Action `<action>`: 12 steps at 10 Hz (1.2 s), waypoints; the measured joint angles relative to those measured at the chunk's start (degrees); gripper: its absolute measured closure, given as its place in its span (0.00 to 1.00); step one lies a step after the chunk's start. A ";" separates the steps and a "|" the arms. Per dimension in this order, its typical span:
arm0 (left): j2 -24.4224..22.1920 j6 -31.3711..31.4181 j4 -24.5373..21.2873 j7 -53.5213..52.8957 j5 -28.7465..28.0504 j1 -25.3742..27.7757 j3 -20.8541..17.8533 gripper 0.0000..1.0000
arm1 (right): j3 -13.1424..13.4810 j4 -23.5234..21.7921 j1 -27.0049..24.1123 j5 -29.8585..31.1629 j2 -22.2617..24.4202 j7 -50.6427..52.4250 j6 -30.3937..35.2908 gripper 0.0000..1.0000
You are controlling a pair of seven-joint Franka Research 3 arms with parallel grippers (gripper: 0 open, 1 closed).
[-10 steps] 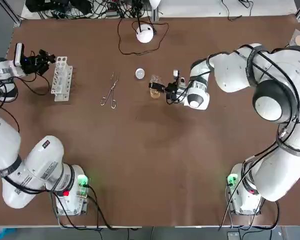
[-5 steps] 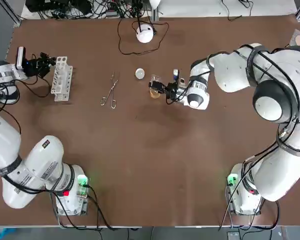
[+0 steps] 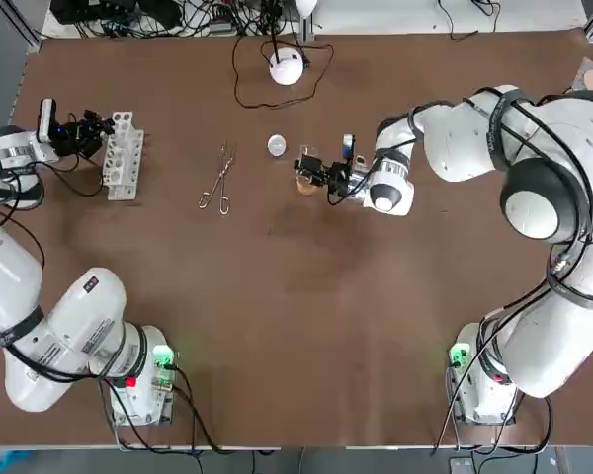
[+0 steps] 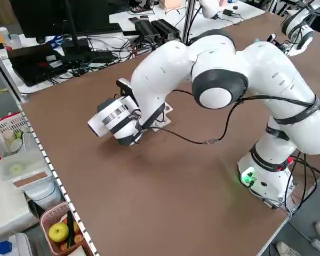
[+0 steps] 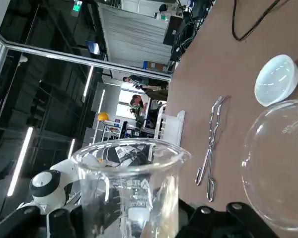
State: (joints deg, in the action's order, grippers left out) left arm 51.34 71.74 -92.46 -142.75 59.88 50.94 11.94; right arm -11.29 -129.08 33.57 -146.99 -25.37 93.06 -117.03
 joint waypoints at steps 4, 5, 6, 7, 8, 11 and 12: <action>0.91 1.21 0.18 -3.26 -0.70 -0.07 0.04 0.79 | 0.00 0.51 0.00 -0.06 0.64 -3.46 -1.96 0.61; 1.25 1.28 0.23 -3.80 -0.77 -0.06 0.04 0.79 | 0.00 0.51 0.00 -0.06 0.88 -4.09 -2.11 0.61; 1.58 1.37 0.26 -3.93 -0.82 -0.03 0.04 0.79 | 0.00 0.51 0.00 -0.06 0.98 -5.11 -2.18 0.61; 1.87 1.38 0.31 -3.95 -0.99 -0.03 0.04 0.79 | 0.00 0.51 0.00 -0.06 0.99 -6.08 -2.19 0.61; 2.21 1.38 0.38 -3.99 -1.12 -0.03 0.04 0.79 | 0.00 0.51 0.00 -0.06 0.99 -6.52 -2.19 0.61; 3.12 1.38 0.79 -4.21 -1.13 -0.04 0.22 0.79 | 0.00 0.55 0.00 -0.07 0.99 -7.12 -2.19 0.61; 3.19 1.38 0.98 -4.21 -1.13 -0.04 0.22 0.79 | 0.00 0.57 0.00 -0.07 0.99 -7.48 -2.20 0.61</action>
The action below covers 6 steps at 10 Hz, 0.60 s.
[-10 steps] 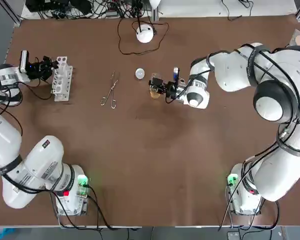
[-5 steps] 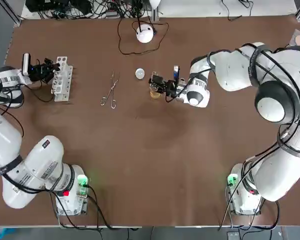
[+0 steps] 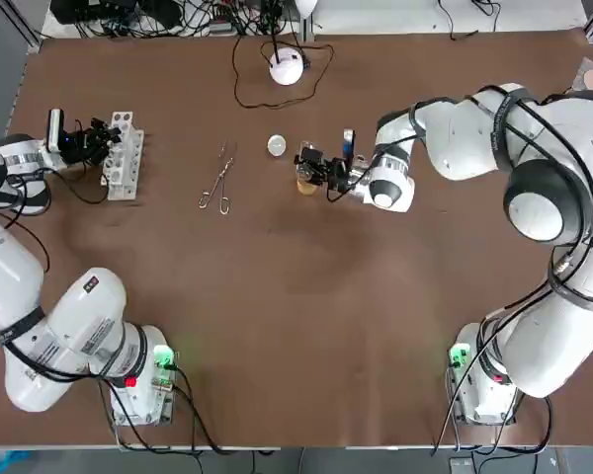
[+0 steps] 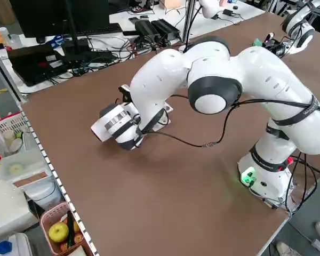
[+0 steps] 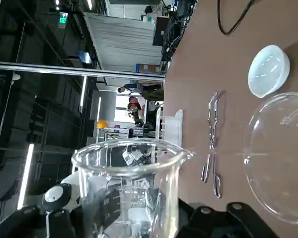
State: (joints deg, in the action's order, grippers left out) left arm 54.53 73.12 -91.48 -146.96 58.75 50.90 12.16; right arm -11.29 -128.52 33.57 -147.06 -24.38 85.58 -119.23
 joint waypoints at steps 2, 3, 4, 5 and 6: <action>0.18 0.00 0.84 0.00 0.00 0.01 0.00 0.77 | 0.01 0.18 0.00 -0.03 0.02 -1.83 0.00 0.61; 0.31 -0.04 1.33 0.00 -0.02 0.00 0.01 0.70 | 0.05 0.45 0.00 -0.05 0.03 -2.36 -0.04 0.61; 0.41 -0.08 1.59 0.00 -0.17 -0.02 0.06 0.65 | 0.13 0.58 -0.01 -0.06 0.06 -3.26 -0.06 0.61; 0.43 -0.09 1.66 0.00 -0.23 -0.03 0.14 0.51 | 0.17 0.61 -0.01 -0.07 0.07 -4.03 -0.06 0.61; 0.43 -0.09 1.77 0.00 -0.29 -0.04 0.18 0.50 | 0.19 0.64 -0.01 -0.08 0.08 -4.43 -0.06 0.61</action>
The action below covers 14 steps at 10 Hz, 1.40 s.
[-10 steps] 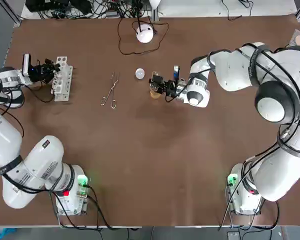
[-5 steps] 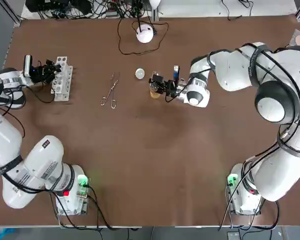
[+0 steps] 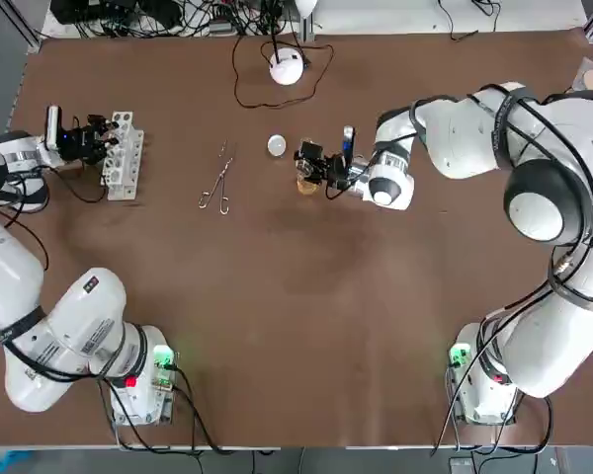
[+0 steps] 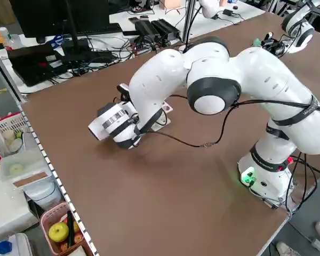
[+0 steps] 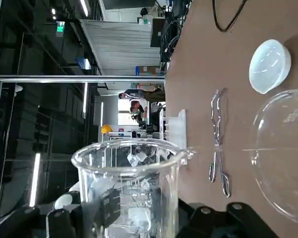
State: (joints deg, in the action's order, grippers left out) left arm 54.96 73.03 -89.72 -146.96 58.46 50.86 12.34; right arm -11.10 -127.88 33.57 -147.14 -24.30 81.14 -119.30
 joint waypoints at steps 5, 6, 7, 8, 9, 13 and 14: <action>-2.02 -0.17 2.31 0.00 -4.61 0.44 -0.03 0.00 | 0.37 0.58 -0.03 -0.03 0.05 -3.58 -0.16 0.61; -4.05 -0.21 2.66 0.02 -6.29 0.72 -0.13 0.00 | 0.43 0.60 -0.05 -0.04 0.05 -4.23 -0.24 0.61; -6.44 -0.21 2.78 0.22 -7.03 0.78 -0.60 0.00 | 0.50 0.62 -0.12 -0.06 0.07 -5.07 -0.26 0.61; -8.61 -0.21 3.04 0.81 -7.61 0.82 -1.30 0.00 | 0.58 0.66 -0.27 -0.06 0.09 -5.83 -0.26 0.61; -10.30 -0.19 3.79 1.47 -8.57 0.88 -1.55 0.00 | 0.60 0.70 -0.36 -0.06 0.11 -7.03 -0.26 0.61; -18.53 4.68 8.29 6.39 -13.00 -4.35 -1.60 0.00 | 0.63 0.78 -0.40 -0.06 0.21 -10.89 -0.26 0.61; -20.98 5.91 8.93 9.29 -14.72 -6.15 -1.61 0.00 | 0.64 0.79 -0.40 -0.06 0.22 -12.26 -0.26 0.61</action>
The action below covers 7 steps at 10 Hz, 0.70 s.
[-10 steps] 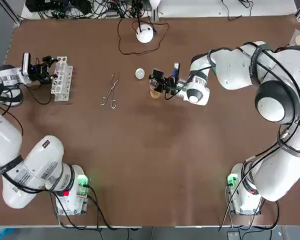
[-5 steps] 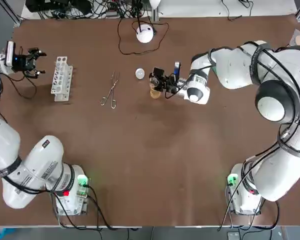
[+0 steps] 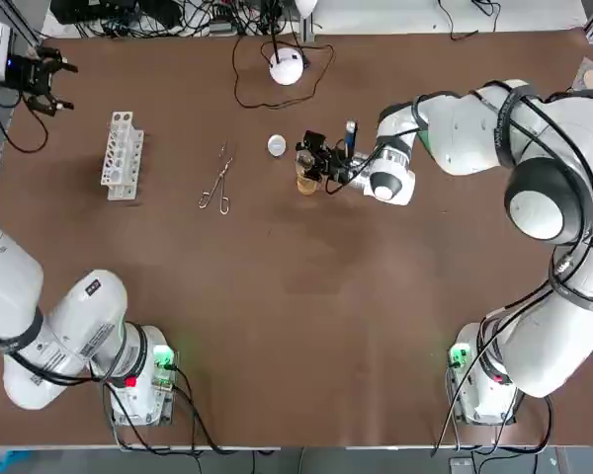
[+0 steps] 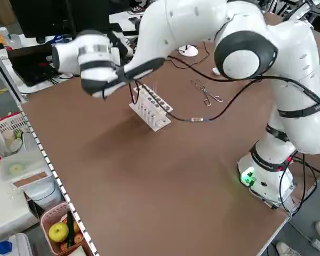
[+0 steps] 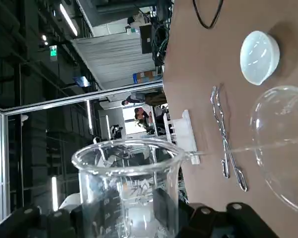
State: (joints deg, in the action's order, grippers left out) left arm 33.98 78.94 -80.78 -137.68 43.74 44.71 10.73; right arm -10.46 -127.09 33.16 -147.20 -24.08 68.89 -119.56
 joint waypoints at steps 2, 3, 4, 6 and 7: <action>-4.94 0.40 -0.10 4.37 -3.01 -2.89 -0.01 0.00 | -0.01 0.01 0.00 0.00 0.01 -3.15 0.00 0.61; -7.54 1.43 -0.49 7.47 -4.09 -4.57 0.02 0.00 | -0.01 0.00 0.00 0.00 0.01 -4.59 0.00 0.61; -9.89 3.71 -0.99 11.86 -4.76 -6.60 0.05 0.00 | -0.01 0.00 0.00 0.00 0.01 -6.07 0.00 0.61; -13.22 9.96 -1.75 23.31 -9.34 -13.27 0.14 0.00 | -0.01 -0.02 0.00 0.00 0.01 -9.40 -0.01 0.61; -14.61 11.39 -1.89 31.03 -12.80 -16.78 0.20 0.00 | -0.01 -0.01 0.00 0.00 0.02 -11.38 -0.01 0.61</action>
State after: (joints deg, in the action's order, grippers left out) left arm 19.37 90.34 -82.67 -106.65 30.94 27.93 10.92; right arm -10.47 -127.10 33.16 -147.20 -24.06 57.50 -119.57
